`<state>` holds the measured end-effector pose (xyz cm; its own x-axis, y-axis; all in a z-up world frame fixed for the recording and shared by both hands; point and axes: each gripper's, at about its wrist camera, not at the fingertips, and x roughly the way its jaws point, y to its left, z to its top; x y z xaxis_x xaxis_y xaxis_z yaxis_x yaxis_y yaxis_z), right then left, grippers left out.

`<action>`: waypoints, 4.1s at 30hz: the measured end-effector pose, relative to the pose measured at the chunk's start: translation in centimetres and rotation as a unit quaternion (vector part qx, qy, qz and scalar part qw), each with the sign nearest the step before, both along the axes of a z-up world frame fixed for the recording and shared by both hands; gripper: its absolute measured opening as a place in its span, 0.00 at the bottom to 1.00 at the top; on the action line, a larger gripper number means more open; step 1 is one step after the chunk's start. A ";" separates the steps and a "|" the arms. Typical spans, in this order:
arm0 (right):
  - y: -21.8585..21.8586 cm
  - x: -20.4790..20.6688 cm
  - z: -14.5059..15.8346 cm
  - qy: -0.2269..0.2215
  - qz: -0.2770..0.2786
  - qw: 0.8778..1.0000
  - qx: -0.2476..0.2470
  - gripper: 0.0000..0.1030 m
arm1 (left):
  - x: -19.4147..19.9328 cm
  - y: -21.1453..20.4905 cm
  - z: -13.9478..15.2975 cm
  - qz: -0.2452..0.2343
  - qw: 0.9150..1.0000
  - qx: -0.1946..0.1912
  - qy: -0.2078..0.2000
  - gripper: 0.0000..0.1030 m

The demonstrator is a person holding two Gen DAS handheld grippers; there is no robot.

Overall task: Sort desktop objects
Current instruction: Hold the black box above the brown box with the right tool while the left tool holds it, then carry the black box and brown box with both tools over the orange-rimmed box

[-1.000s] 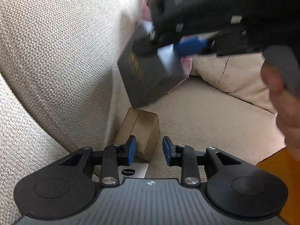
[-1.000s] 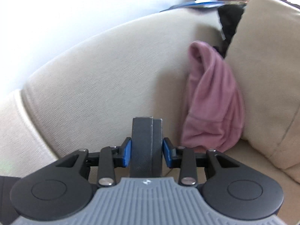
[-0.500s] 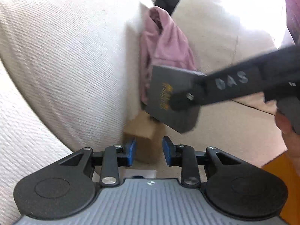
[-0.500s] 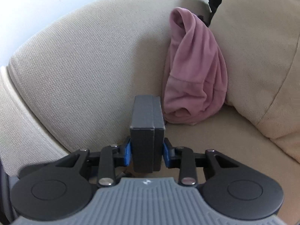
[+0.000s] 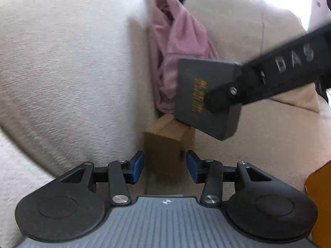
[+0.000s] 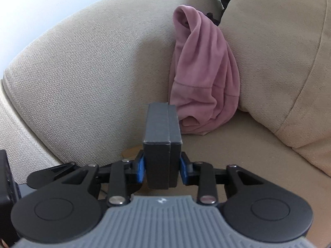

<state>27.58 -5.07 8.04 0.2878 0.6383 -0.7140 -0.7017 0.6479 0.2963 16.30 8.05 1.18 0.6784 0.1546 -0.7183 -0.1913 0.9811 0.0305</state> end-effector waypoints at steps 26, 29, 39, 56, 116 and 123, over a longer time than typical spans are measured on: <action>2.7 3.4 1.6 -0.035 0.007 0.999 0.003 0.34 | -4.6 -5.9 2.8 -0.091 0.994 0.052 -0.030 0.53; 3.7 3.3 0.8 -0.029 0.015 0.999 -0.024 0.34 | -5.3 -6.0 3.1 -0.087 0.995 0.045 -0.033 0.51; 2.4 3.1 0.0 -0.028 0.023 0.998 -0.045 0.34 | -6.4 -4.6 5.4 -0.037 0.995 0.071 -0.052 0.60; 0.5 4.4 -0.2 0.015 0.004 1.000 -0.012 0.34 | -3.1 -5.6 1.9 -0.081 0.993 0.083 -0.012 0.61; -31.1 -20.2 2.7 0.092 -0.087 0.985 -0.118 0.35 | -11.3 -21.5 10.5 -0.144 0.983 -0.108 -0.035 0.54; -28.5 -19.3 0.5 0.134 -0.050 0.978 -0.153 0.35 | -11.2 -20.8 10.4 -0.139 0.982 -0.122 -0.035 0.54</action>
